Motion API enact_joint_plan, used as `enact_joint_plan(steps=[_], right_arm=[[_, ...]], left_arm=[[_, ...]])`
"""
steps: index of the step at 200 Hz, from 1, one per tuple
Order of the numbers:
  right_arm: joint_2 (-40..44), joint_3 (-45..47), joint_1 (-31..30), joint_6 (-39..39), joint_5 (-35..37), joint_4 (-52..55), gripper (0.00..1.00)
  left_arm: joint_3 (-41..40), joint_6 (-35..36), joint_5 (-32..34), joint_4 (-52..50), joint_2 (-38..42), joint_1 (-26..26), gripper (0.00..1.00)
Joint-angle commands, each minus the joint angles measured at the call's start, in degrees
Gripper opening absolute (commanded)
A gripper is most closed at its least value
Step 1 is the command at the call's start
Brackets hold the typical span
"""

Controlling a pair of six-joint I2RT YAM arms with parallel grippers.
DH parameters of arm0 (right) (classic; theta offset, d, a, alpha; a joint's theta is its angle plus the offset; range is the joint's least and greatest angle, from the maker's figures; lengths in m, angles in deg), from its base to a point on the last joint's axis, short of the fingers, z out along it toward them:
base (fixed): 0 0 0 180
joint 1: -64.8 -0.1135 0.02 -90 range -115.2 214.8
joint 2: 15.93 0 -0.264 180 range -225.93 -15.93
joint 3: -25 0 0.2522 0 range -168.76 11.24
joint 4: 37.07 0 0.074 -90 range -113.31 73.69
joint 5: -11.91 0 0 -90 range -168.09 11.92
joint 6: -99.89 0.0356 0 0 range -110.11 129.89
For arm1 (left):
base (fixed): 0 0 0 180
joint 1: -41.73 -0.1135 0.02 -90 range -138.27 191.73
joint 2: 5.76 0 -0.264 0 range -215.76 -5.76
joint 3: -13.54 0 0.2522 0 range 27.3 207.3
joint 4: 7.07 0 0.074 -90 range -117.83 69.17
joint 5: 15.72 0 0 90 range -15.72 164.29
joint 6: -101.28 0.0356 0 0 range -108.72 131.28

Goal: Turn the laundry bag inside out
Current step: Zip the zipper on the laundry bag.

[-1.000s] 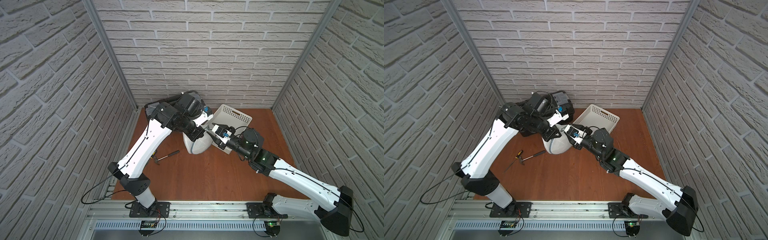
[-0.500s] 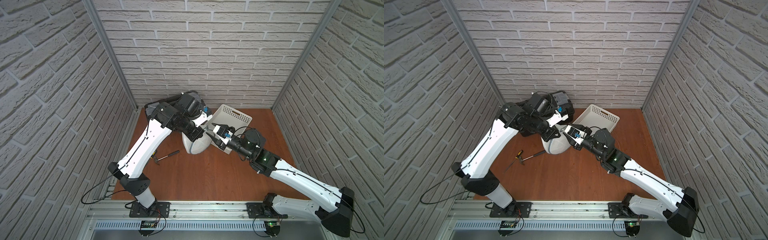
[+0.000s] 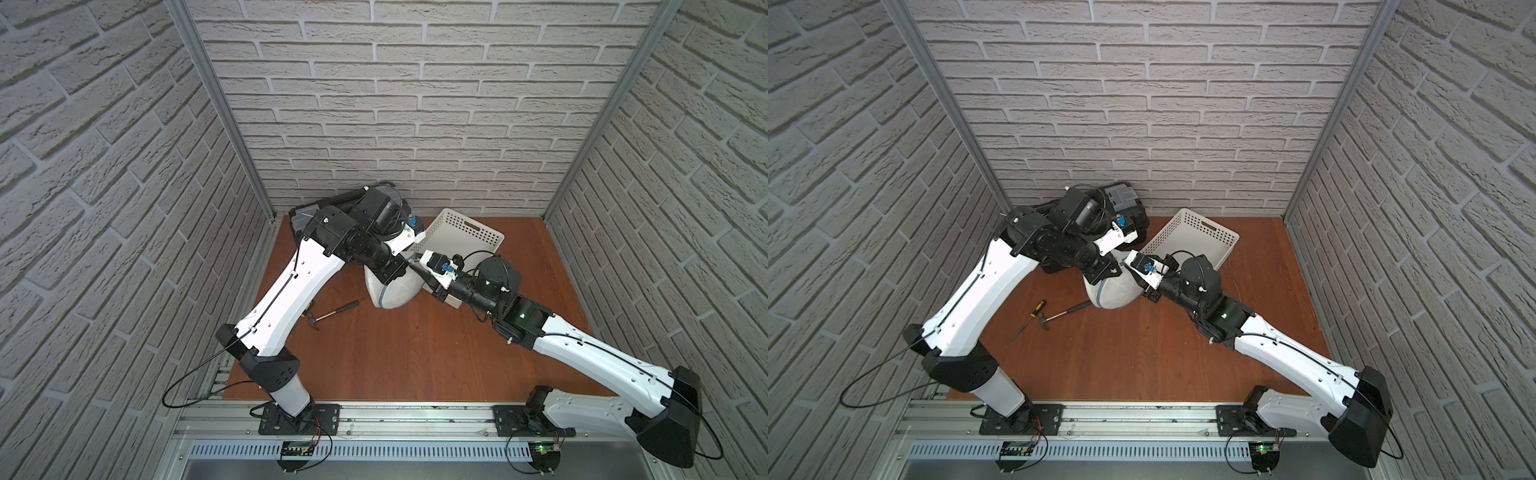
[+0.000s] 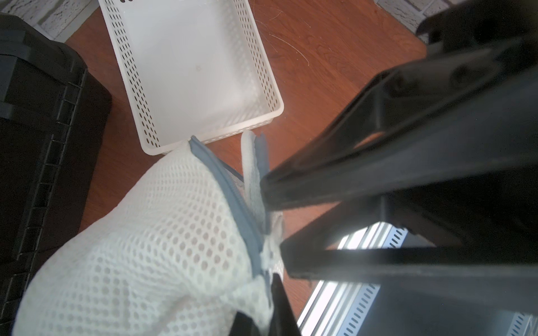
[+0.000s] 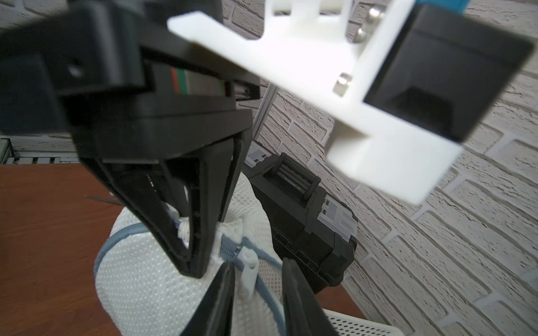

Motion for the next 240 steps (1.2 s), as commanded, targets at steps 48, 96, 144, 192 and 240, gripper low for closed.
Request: enact_joint_plan(steps=[48, 96, 144, 192, 240], right_arm=[[-1.4, -2.3, -0.2, -0.2, 2.6, 0.4, 0.31], [-1.4, -2.7, -0.2, 0.1, 3.9, 0.0, 0.18], [-0.5, -2.6, -0.2, 0.7, 4.4, 0.4, 0.12], [0.0, -2.6, 0.1, 3.1, 5.8, 1.6, 0.04], [2.1, -1.1, 1.1, 3.1, 7.5, 3.9, 0.03]], left_arm=[[-1.8, 2.0, -1.3, 3.2, 3.1, 0.5, 0.0], [-2.2, 2.0, -1.0, 3.3, 3.4, 0.7, 0.0], [-2.3, 2.0, 0.7, 1.6, 2.5, 0.7, 0.0], [-2.6, 4.7, 4.9, -0.2, 2.1, 1.7, 0.0], [-4.0, 7.5, 6.9, -1.0, 3.1, 2.0, 0.0]])
